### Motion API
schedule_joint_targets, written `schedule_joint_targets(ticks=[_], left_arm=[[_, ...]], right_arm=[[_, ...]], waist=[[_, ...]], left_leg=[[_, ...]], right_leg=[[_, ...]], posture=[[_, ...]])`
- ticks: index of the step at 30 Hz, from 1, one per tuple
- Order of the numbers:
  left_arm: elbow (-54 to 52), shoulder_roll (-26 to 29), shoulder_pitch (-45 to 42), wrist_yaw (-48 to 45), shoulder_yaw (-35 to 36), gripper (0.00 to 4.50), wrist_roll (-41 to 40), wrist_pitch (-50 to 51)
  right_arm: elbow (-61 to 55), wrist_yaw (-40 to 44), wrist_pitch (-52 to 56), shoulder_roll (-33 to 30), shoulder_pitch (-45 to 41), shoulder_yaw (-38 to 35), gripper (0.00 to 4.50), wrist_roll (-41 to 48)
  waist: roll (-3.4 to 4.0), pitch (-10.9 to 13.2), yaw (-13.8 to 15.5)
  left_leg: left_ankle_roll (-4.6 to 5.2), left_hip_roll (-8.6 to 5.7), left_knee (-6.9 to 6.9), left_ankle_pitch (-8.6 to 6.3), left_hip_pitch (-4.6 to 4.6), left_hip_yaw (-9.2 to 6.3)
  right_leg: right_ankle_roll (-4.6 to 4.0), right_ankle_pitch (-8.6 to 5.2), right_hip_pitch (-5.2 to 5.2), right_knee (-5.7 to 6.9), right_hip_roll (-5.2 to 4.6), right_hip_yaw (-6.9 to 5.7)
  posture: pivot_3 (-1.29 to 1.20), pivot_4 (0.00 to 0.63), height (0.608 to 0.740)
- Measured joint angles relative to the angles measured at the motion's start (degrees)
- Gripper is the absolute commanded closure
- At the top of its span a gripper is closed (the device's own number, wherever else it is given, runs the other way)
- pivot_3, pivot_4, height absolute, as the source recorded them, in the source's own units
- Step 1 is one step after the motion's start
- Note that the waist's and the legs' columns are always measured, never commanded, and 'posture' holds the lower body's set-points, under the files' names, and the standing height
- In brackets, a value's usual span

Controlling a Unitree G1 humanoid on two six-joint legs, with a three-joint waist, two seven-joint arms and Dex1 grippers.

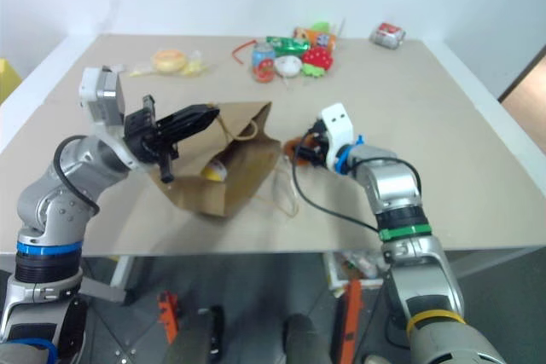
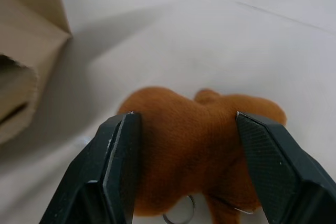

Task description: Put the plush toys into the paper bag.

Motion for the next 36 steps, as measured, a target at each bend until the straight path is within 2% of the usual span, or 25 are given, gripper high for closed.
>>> schedule_joint_targets(ticks=[1,2,4,5,7,13,18,21,25,26,29,32,36], left_arm=[[0.00,0.00,0.00,0.01,0.00,4.50,0.00,0.00],[-0.01,0.01,0.00,0.05,0.00,4.50,0.00,0.00],[-0.01,0.01,0.00,0.09,0.00,4.50,0.00,0.00],[-0.01,0.02,0.00,0.10,0.00,4.50,0.00,0.00],[-0.02,0.02,0.00,0.13,0.00,4.50,0.00,0.00],[-0.02,0.04,0.00,0.20,0.00,4.50,0.00,0.00],[-0.03,0.02,-0.01,0.20,-0.01,4.50,0.00,0.00],[-0.12,0.04,-0.01,0.22,-0.02,4.50,0.00,0.00],[-0.37,-0.03,0.02,0.11,-0.02,4.50,0.00,0.00],[-0.39,-0.02,0.02,0.08,0.00,4.50,0.00,-0.01],[-0.38,-0.11,0.01,0.02,-0.06,4.50,0.00,-0.01],[-0.36,-0.13,0.01,-0.05,-0.05,4.50,0.00,-0.01],[-0.29,-0.10,0.01,-0.08,0.02,4.50,0.00,-0.02]], right_arm=[[0.00,0.00,-0.06,0.00,-0.04,0.14,2.41,-0.15],[-0.01,0.03,-0.50,-0.02,-0.09,0.95,3.15,-1.23],[-0.01,0.09,-0.92,-0.07,-0.09,1.83,3.29,-2.29],[-0.06,0.11,-1.17,-0.07,-0.10,2.38,3.97,-2.74],[-0.11,0.26,-1.31,-0.09,-0.12,2.75,4.44,-3.50],[-0.17,0.57,-0.91,-0.44,-0.12,2.13,4.48,-3.96],[-1.65,2.48,1.68,-0.83,0.68,-4.27,4.48,1.34],[-8.45,7.80,3.74,-4.02,2.22,-9.64,4.48,7.74],[-22.31,19.59,9.12,-13.22,7.20,-13.48,4.48,16.87],[-26.13,22.58,10.82,-14.76,9.73,-13.34,4.48,18.99],[-30.33,24.77,13.69,-15.21,12.19,-11.59,4.48,21.28],[-35.77,24.12,15.40,-13.97,12.64,-7.27,4.48,22.02],[-35.82,21.85,16.07,-10.91,12.11,-4.15,4.48,21.41]], waist=[[0.00,0.00,0.00],[0.00,0.00,0.00],[-0.01,0.00,0.00],[-0.01,0.00,0.00],[-0.01,-0.01,0.00],[-0.03,-0.02,0.01],[-0.01,0.00,0.07],[0.02,0.01,0.10],[0.02,0.01,0.17],[0.01,0.01,0.10],[0.02,0.01,-0.37],[0.02,0.01,-0.38],[0.01,0.01,-0.31]], left_leg=[[0.00,0.00,0.00,0.00,0.00,0.00],[0.00,0.00,0.00,0.00,0.00,0.00],[0.00,0.00,0.01,0.00,0.00,0.00],[0.00,0.00,0.01,0.00,0.01,0.00],[0.00,0.00,0.02,0.00,0.01,0.00],[0.00,0.00,0.03,0.00,0.06,0.00],[0.01,0.00,0.03,0.01,0.00,0.01],[0.01,0.00,0.00,0.01,-0.04,0.00],[-0.02,0.00,-0.11,-0.09,-0.03,-0.03],[-0.03,0.00,-0.10,-0.12,-0.02,-0.03],[-0.03,0.00,-0.06,-0.12,0.01,-0.01],[-0.04,0.00,0.02,-0.12,0.08,-0.03],[-0.04,-0.01,0.10,-0.11,0.07,0.00]], right_leg=[[0.00,0.00,0.00,0.00,0.00,0.00],[0.00,0.00,0.01,0.00,0.00,-0.01],[0.00,0.00,0.03,0.00,0.00,0.00],[0.00,0.00,0.03,0.00,0.00,0.00],[0.00,0.00,0.05,0.00,-0.01,0.00],[-0.04,0.04,0.09,0.00,-0.01,-0.01],[-0.01,0.02,0.06,0.00,-0.02,0.00],[-0.01,0.00,0.04,0.00,-0.02,0.00],[-0.06,-0.17,0.05,0.00,-0.01,-0.01],[0.21,-0.36,0.06,0.00,0.00,-0.01],[0.17,-0.28,0.02,0.02,-0.01,0.02],[0.03,-0.16,0.04,0.04,-0.01,0.01],[-0.03,-0.07,0.06,0.03,-0.04,0.01]], posture=[[0.00,0.150,0.740],[0.00,0.150,0.740],[0.00,0.150,0.740],[0.00,0.150,0.740],[0.00,0.150,0.740],[0.00,0.150,0.740],[0.00,0.150,0.740],[0.00,0.150,0.740],[0.00,0.150,0.740],[0.00,0.150,0.740],[0.00,0.150,0.740],[0.00,0.150,0.740],[0.00,0.150,0.740]])
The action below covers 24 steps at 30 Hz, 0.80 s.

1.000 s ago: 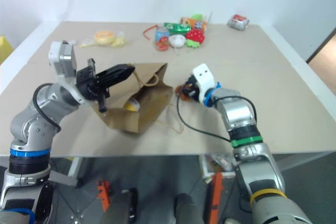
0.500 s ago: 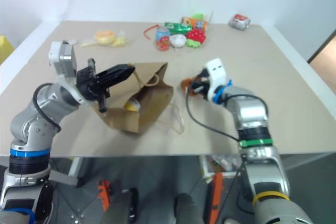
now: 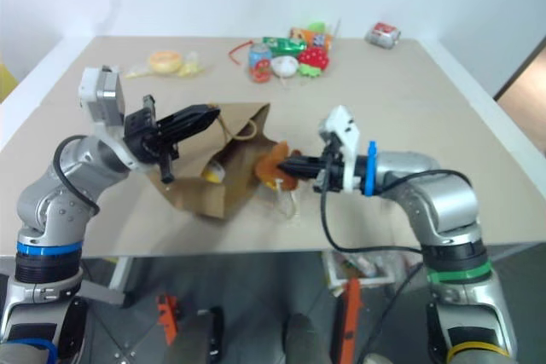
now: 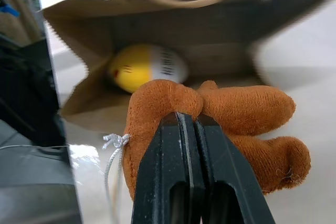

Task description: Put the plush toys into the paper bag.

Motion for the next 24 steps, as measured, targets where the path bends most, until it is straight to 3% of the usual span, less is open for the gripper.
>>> schedule_joint_targets(ticks=[11,16,18,19,20,21,22,24], left_arm=[[0.22,0.24,-0.03,0.00,0.00,4.50,-0.03,0.03],[0.20,0.20,-0.05,0.06,-0.04,4.50,-0.02,0.04],[0.20,0.24,-0.05,0.10,-0.04,4.50,-0.03,0.04],[0.20,0.24,-0.05,0.11,-0.04,4.50,-0.03,0.04],[0.20,0.24,-0.05,0.11,-0.04,4.50,-0.03,0.04],[0.20,0.24,-0.05,0.12,-0.04,4.50,-0.03,0.04],[0.20,0.24,-0.05,0.13,-0.04,4.50,-0.03,0.04],[0.17,0.24,-0.05,0.15,-0.04,4.50,-0.03,0.04]], right_arm=[[8.45,-8.65,0.51,13.92,-10.11,7.08,4.48,-3.97],[15.97,-14.46,-0.86,19.50,-11.61,8.29,3.20,-7.64],[19.12,-16.94,-1.61,20.53,-11.65,8.16,2.51,-8.74],[19.56,-17.08,-2.06,20.57,-11.65,8.06,1.86,-8.97],[19.60,-17.11,-2.43,20.55,-11.65,7.89,1.57,-9.21],[19.60,-17.09,-2.53,20.55,-11.65,7.79,1.57,-9.25],[19.60,-16.85,-2.84,20.55,-11.65,7.21,0.90,-9.26],[19.45,-15.80,-3.51,20.13,-11.61,6.72,0.32,-8.96]], waist=[[0.00,0.00,0.05],[-0.01,-0.01,0.09],[-0.01,-0.01,0.13],[-0.01,-0.01,0.14],[-0.01,-0.01,0.14],[-0.01,-0.01,0.14],[-0.01,-0.01,0.14],[-0.01,-0.01,0.13]], left_leg=[[0.00,0.01,-0.04,0.02,-0.07,-0.01],[0.00,0.01,-0.09,0.02,-0.09,-0.03],[0.00,0.01,-0.07,0.02,-0.11,-0.01],[0.00,0.01,-0.07,0.02,-0.11,-0.01],[0.00,0.01,-0.07,0.02,-0.11,-0.01],[0.00,0.01,-0.07,0.02,-0.11,-0.01],[0.01,0.02,-0.08,0.02,-0.11,-0.02],[0.01,0.02,-0.08,0.02,-0.10,-0.03]], right_leg=[[-0.06,0.06,-0.08,0.01,0.03,-0.02],[-0.07,0.06,-0.08,0.02,0.05,-0.02],[-0.07,0.05,-0.08,0.02,0.04,-0.01],[-0.06,0.05,-0.08,0.02,0.04,-0.02],[-0.06,0.05,-0.09,0.02,0.04,-0.02],[-0.06,0.05,-0.09,0.02,0.04,-0.02],[-0.06,0.05,-0.09,0.03,0.05,-0.03],[-0.06,0.05,-0.09,0.04,0.06,-0.03]], posture=[[0.00,0.150,0.740],[0.00,0.150,0.740],[0.00,0.150,0.740],[0.00,0.150,0.740],[0.00,0.150,0.740],[0.00,0.150,0.740],[0.00,0.150,0.740],[0.00,0.150,0.740]])
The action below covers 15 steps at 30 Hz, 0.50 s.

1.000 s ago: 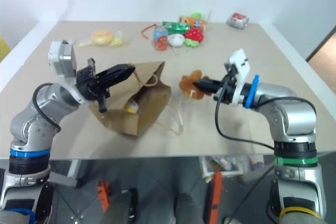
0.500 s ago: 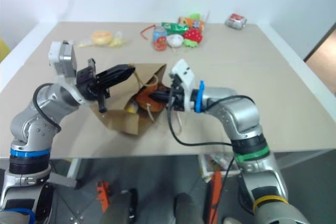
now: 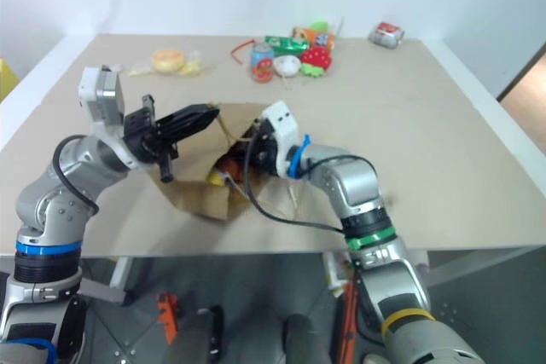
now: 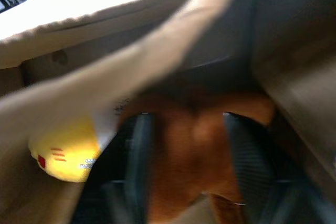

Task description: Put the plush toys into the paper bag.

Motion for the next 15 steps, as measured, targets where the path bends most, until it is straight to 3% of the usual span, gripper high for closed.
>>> schedule_joint_targets(ticks=[1,8,15], left_arm=[[-0.01,0.00,0.00,-0.01,0.00,4.50,-0.01,0.00],[-0.04,-0.02,0.00,-0.08,-0.04,4.50,-0.01,0.00],[-0.19,-0.31,-0.09,-0.06,-0.13,4.50,0.05,-0.03]], right_arm=[[-0.59,0.85,-0.25,-0.48,0.12,-0.07,0.13,0.43],[-5.54,4.64,5.10,-4.83,0.93,-3.37,0.13,4.74],[-14.22,14.44,8.12,-17.27,8.09,-8.57,0.13,11.02]], waist=[[0.00,0.00,0.00],[0.00,0.00,0.18],[0.00,0.00,0.37]], left_leg=[[0.00,0.00,0.00,0.00,0.00,0.00],[0.00,0.00,0.00,0.00,0.00,0.01],[-0.01,-0.01,0.01,-0.01,-0.01,0.04]], right_leg=[[0.00,0.00,0.00,0.00,0.00,0.00],[0.01,-0.01,0.00,-0.01,-0.01,0.00],[0.11,-0.13,0.07,-0.07,-0.06,0.00]], posture=[[0.00,0.150,0.740],[0.00,0.150,0.740],[0.00,0.150,0.740]])
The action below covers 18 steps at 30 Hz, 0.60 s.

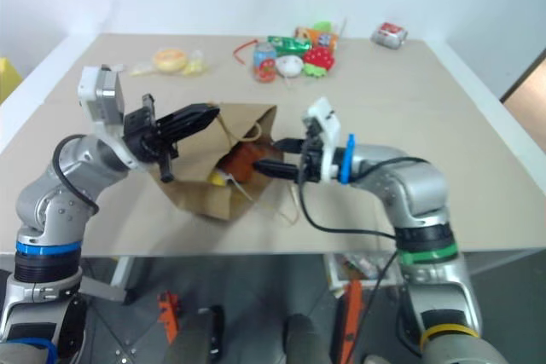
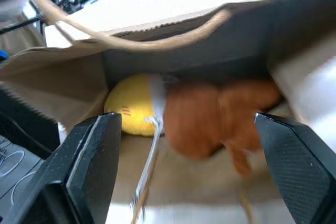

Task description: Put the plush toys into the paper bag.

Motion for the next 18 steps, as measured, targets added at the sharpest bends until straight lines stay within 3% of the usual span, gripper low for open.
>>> schedule_joint_targets(ticks=[5,14,17,18], left_arm=[[-0.01,0.03,0.02,-0.08,0.05,4.50,0.01,-0.01],[0.00,0.02,0.02,-0.08,0.05,4.50,0.01,-0.03],[0.00,0.00,0.02,-0.01,0.04,4.50,0.01,-0.03],[0.00,0.00,0.02,0.00,0.04,4.50,0.02,-0.03]], right_arm=[[4.17,-0.32,-2.75,-5.37,4.42,1.25,0.13,-5.54],[5.05,-1.81,-4.36,-1.87,6.71,6.20,0.13,-8.26],[7.51,-3.71,-4.43,0.96,6.52,7.10,0.87,-9.22],[7.52,-3.68,-4.43,0.98,6.48,7.11,1.38,-9.23]], waist=[[0.00,0.00,-0.22],[-0.01,-0.01,-0.19],[-0.01,-0.01,-0.14],[-0.01,-0.01,-0.14]], left_leg=[[0.00,0.00,0.02,0.00,0.12,0.00],[0.00,0.00,0.06,0.00,0.11,-0.02],[0.00,0.00,0.07,0.01,0.09,-0.01],[0.00,0.00,0.07,0.00,0.09,-0.02]], right_leg=[[-0.04,0.05,-0.01,0.01,0.01,0.01],[-0.01,0.05,0.00,0.03,0.02,0.02],[0.00,0.06,0.01,0.02,0.02,0.02],[0.00,0.06,0.01,0.03,0.02,0.02]], posture=[[0.00,0.150,0.740],[0.00,0.150,0.740],[0.00,0.150,0.740],[0.00,0.150,0.740]])
